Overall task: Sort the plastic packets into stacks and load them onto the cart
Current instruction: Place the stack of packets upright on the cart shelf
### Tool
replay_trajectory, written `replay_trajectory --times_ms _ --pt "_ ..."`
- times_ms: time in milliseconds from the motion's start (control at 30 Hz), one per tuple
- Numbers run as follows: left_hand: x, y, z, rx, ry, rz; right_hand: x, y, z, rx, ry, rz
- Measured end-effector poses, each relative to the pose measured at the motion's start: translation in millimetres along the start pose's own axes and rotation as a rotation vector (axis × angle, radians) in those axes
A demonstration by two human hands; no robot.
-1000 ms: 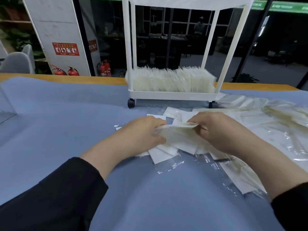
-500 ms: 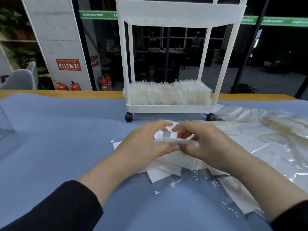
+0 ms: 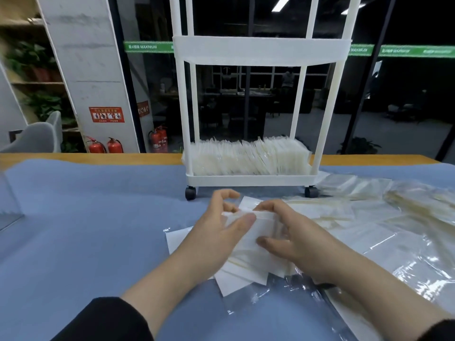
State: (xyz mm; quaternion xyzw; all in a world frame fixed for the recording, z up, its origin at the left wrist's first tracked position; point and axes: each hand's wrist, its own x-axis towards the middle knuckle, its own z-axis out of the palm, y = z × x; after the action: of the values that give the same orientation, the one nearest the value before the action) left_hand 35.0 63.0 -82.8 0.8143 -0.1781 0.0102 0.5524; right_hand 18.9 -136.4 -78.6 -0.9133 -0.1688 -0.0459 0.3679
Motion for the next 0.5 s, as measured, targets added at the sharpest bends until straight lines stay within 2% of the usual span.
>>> replay_trajectory --times_ms 67,167,300,433,500 --pt "0 0 -2 -0.001 0.024 0.061 0 0 -2 -0.004 0.043 -0.017" --pt "-1 -1 -7 0.162 -0.001 0.19 -1 -2 -6 0.028 0.084 -0.054" --pt "-2 4 -11 0.126 0.127 0.27 -2 -1 -1 -0.058 0.004 -0.017" --pt "1 -2 -12 0.278 0.092 0.384 -1 -1 -2 -0.02 0.063 -0.031" --pt "3 -9 -12 0.346 0.076 0.36 0 0 -3 -0.021 0.059 -0.03"
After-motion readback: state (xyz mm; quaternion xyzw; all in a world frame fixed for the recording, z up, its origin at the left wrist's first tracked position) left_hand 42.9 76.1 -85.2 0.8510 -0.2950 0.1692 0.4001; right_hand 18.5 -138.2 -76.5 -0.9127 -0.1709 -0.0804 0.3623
